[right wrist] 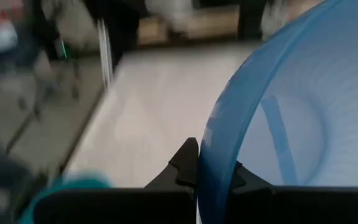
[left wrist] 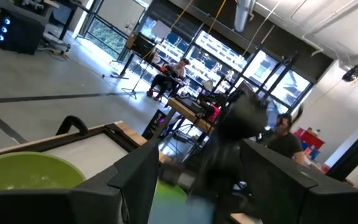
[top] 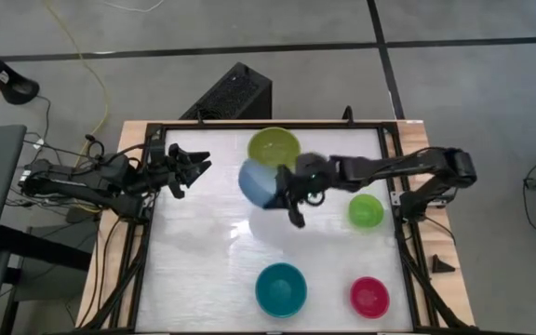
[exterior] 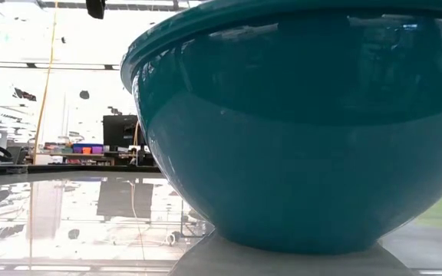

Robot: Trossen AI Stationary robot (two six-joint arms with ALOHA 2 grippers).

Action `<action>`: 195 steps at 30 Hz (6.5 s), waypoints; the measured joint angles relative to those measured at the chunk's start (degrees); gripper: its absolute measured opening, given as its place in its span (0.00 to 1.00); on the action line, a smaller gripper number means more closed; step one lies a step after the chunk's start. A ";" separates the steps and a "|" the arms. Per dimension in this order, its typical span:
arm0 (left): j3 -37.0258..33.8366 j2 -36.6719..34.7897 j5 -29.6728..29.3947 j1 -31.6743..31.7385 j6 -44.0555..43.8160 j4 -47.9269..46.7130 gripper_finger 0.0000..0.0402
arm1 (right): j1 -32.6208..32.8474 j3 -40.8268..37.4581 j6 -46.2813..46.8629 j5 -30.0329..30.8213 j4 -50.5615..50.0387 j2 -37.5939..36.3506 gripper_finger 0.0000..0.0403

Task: Nest bowls inside each other
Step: Stack the light blue bowl on top of the dark green bowl, then stack the dark blue bowl on top of the light blue bowl

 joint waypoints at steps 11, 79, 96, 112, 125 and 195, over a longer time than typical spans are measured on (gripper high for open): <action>0.00 -0.01 -0.41 0.00 0.24 0.05 0.53 | -11.45 2.94 -7.28 11.59 -3.18 0.38 0.08; 0.00 0.02 6.77 0.00 -3.80 -6.36 0.53 | 4.22 36.41 13.82 10.80 -54.83 4.49 0.59; -0.04 16.99 28.99 -2.83 -20.35 -12.83 0.53 | 30.10 36.33 44.75 30.91 -57.37 11.30 0.59; 1.13 51.34 37.57 -12.55 -43.72 8.44 0.53 | 43.10 36.37 71.99 48.80 -80.89 5.29 0.59; 15.06 65.41 39.28 -11.75 -40.84 4.72 0.53 | 57.11 29.43 97.14 49.10 -82.33 5.56 0.59; 27.78 64.80 35.58 41.44 -12.06 -21.09 0.08 | 42.28 -20.48 91.63 50.41 -70.61 -26.99 0.59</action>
